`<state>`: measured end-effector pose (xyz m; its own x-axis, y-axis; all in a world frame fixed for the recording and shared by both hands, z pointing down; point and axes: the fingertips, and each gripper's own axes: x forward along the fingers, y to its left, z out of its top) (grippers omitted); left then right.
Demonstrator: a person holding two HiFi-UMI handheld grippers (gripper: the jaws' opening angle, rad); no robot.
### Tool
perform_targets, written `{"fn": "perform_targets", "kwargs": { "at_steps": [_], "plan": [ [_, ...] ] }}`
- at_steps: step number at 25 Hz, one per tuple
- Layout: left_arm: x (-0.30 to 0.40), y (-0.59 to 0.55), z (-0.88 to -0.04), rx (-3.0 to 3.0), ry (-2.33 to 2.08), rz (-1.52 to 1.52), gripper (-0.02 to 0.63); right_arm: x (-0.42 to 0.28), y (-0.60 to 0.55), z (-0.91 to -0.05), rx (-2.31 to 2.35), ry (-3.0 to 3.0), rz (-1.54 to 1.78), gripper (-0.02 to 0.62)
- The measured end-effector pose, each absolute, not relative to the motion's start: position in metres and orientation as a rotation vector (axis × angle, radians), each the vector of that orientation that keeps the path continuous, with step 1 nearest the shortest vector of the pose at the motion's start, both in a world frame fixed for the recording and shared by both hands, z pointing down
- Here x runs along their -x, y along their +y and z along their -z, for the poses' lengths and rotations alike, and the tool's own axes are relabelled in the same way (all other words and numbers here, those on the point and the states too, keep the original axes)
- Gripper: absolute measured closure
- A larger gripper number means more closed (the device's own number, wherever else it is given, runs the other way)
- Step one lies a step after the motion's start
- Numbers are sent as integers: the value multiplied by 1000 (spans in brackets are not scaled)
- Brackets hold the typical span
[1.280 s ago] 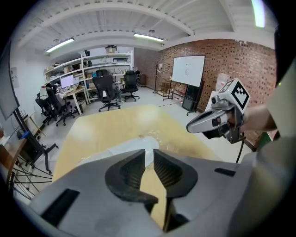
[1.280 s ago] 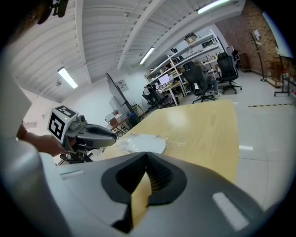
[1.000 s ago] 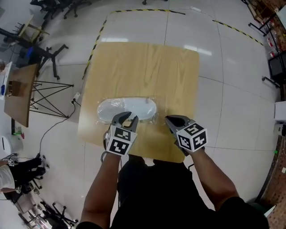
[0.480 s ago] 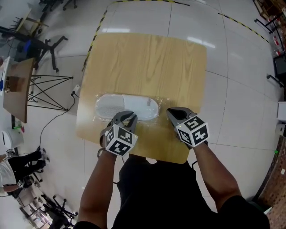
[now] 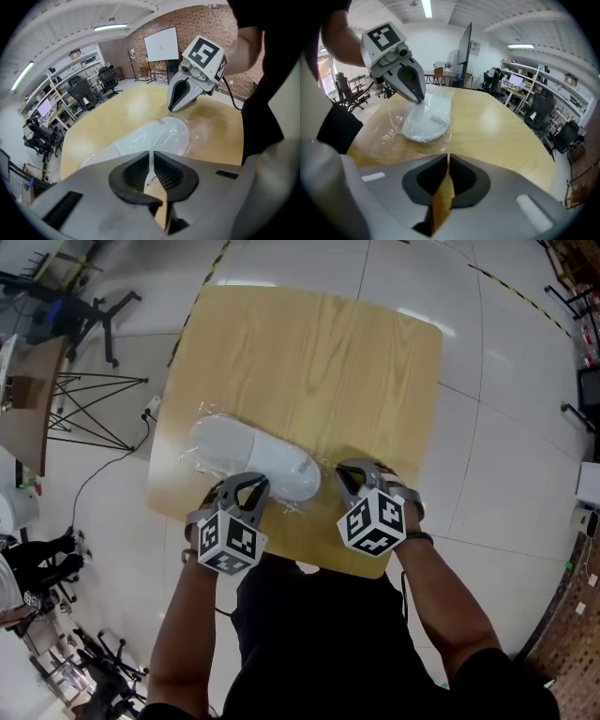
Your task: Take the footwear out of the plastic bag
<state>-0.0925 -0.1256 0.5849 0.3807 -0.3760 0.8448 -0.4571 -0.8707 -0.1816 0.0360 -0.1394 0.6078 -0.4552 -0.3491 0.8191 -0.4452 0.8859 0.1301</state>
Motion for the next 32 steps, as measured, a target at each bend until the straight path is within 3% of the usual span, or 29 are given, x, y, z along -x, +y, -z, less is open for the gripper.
{"fn": "perform_targets", "kwargs": {
  "at_steps": [5,9,17,26,32],
  "plan": [
    [90,-124,-586,-2528,-756,-1509,570,-43,-138,-606,-627,-2105,-175,592],
    [71,-120,-567,-2597,-674,-1458,503,-48,-141,-595,-672,-2139,-200,592],
    [55,-138,-582,-2574,-585,-1549,500,-39,-112,-572,-683,-2184,-206,554],
    [50,-146,-586,-2573,-572,-1532,528,4,-38,-604,-417,-2127,-204,546],
    [49,-147,-586,-2569,-620,-1542,568,-7,-27,-606,-394,-2119,-210,592]
  ]
}}
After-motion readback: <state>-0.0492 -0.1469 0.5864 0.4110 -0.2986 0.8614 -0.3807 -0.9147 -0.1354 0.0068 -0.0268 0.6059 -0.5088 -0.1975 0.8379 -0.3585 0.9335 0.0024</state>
